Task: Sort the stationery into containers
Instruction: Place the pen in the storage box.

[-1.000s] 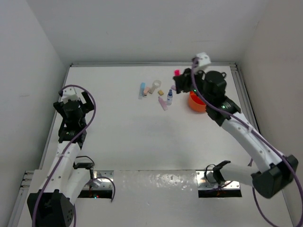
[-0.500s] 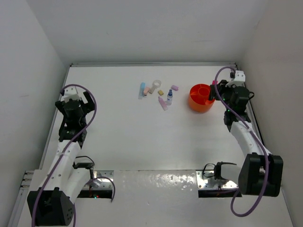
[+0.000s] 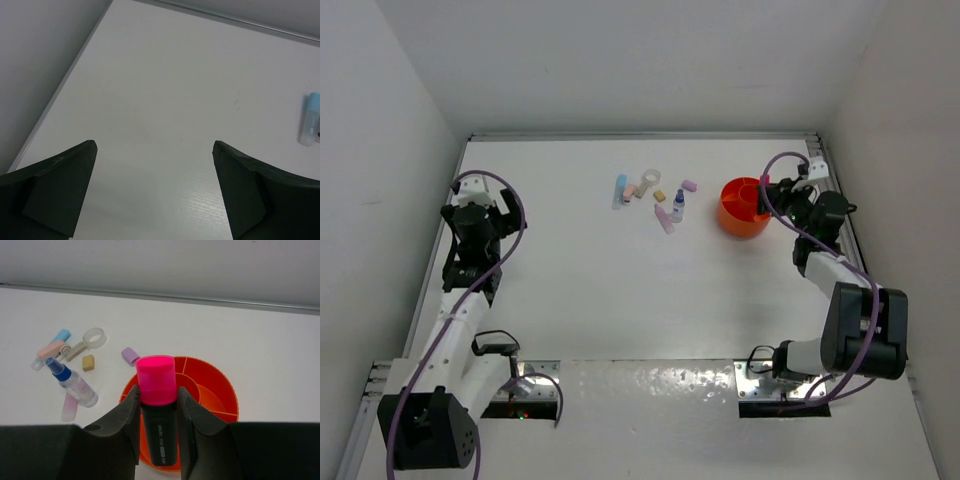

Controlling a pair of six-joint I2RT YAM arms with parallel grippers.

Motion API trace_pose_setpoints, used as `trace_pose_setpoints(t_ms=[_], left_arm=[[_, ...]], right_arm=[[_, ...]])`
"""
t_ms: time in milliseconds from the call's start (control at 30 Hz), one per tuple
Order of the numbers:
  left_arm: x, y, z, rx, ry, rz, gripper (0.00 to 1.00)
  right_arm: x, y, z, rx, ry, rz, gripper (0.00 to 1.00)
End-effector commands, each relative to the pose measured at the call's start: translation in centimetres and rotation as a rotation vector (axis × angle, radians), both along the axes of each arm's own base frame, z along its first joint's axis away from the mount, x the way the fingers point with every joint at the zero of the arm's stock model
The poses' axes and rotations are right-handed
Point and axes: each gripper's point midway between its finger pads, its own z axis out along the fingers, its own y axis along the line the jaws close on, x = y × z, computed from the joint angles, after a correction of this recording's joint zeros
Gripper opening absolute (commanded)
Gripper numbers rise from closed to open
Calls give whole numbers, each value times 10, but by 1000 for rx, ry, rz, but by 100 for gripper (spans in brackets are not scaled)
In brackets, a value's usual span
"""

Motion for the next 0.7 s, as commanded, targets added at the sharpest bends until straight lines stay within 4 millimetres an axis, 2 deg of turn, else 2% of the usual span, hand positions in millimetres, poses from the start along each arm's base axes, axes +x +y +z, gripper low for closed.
trace_pose_setpoints(t_ms=[0,133,233,300,667], left_arm=[[7,-4,32,0,-87,-39,99],[7,-5,32,-9,-89,-46,99],[7,-6,34,-9,-93,-51,99],[7,-5,34,-6,-94,-53,99],[8,-2,40,8,-100,-46,99]], right_arm=[[7,-4,40,-14,-217,27,0],[9,-4,31,-17,-223,52,0],[13,-13,28,11,-235,36,0],[13,-13,32,35,-262,50,0],[16,-18,8,71,-250,63,0]])
